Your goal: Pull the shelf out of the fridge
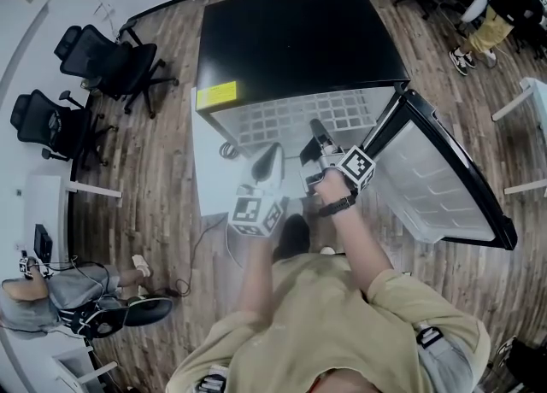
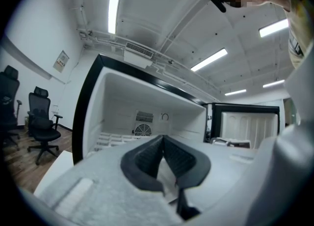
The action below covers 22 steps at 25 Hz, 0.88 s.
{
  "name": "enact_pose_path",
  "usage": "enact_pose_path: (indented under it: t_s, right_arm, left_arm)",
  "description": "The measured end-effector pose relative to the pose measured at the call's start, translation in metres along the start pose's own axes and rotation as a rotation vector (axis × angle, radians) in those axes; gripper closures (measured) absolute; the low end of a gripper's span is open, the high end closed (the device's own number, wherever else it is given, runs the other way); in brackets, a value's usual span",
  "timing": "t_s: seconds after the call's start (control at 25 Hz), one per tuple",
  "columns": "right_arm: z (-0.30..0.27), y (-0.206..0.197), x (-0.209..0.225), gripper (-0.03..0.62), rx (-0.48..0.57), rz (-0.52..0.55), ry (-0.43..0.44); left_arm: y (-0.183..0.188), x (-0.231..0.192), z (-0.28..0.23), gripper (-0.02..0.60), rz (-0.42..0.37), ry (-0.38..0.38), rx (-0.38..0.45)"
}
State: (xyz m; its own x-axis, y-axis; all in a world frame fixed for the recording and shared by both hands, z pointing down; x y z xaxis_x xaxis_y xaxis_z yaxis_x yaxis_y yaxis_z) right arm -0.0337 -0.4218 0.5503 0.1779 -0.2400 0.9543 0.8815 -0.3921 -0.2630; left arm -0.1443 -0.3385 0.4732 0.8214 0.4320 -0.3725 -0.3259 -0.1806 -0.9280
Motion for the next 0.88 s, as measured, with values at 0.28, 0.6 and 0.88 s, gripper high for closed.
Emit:
enact_pose_path:
  t_s: [0.28,0.6,0.88]
  right_arm:
    - [0.025,-0.008,-0.007,0.568,-0.013,0.0,-0.009]
    - [0.056,-0.018,-0.014,0.568,-0.025,-0.015,-0.01]
    - [0.091,-0.027,-0.02,0.566,-0.044,-0.015,-0.01]
  left_arm:
    - [0.005,0.014,0.022,0.581,-0.004,0.01,0.027]
    - [0.0,0.024,0.053,0.581,0.009,0.037,0.043]
    - [-0.004,0.032,0.078,0.581,0.035,0.062,0.053]
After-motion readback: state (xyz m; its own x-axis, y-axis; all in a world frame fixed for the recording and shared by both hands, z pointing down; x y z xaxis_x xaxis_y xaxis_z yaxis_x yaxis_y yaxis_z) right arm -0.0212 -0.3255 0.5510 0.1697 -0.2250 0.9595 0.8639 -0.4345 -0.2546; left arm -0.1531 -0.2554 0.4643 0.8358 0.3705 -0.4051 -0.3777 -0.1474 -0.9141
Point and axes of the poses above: the fingertips, and each gripper's own axes: z backward along the fingers, x to its right, y out of its top, the point moved 2 cm from there along z, backward along the fingers, and after that the axes turned 14 degrees about z, right-handed, at the moved point
